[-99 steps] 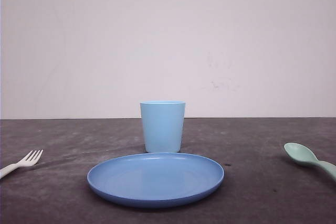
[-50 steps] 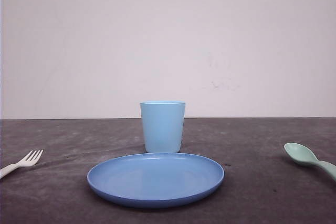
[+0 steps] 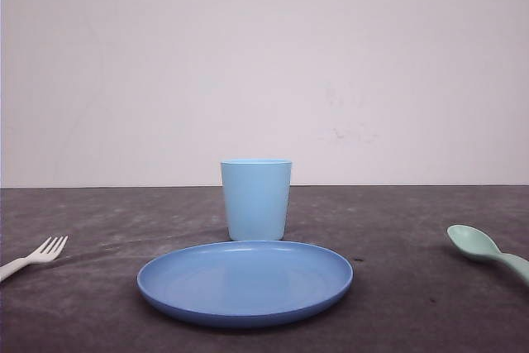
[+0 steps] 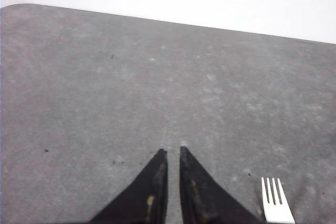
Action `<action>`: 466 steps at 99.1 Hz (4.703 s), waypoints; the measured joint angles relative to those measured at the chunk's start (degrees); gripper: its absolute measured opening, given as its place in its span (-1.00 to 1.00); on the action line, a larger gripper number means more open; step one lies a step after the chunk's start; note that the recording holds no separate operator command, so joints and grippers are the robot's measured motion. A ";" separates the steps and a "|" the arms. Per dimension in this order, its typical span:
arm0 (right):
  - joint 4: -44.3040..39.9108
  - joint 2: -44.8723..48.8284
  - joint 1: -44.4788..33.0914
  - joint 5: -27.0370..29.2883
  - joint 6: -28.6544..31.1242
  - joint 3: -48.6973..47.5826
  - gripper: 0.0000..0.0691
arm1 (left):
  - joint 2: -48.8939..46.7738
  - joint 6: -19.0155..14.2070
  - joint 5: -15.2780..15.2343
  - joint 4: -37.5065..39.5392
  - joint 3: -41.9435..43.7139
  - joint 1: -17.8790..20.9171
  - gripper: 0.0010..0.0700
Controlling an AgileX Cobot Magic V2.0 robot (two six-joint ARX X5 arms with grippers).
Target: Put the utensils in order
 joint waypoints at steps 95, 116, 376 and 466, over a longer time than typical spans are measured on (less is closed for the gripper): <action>-0.13 0.00 0.00 -0.26 1.77 0.00 -0.97 | 0.00 0.00 0.00 0.00 0.00 0.00 -0.98; -0.11 0.02 0.00 -0.28 2.16 0.00 -0.97 | 0.00 0.00 0.00 0.00 0.00 0.00 -0.98; -37.68 48.02 0.02 -1.77 1.38 46.03 0.97 | 53.94 -0.48 13.31 -36.94 46.84 -9.29 0.77; -38.38 48.02 0.02 -1.77 1.38 46.03 0.97 | 84.04 -3.89 7.04 -27.32 46.84 -19.52 0.55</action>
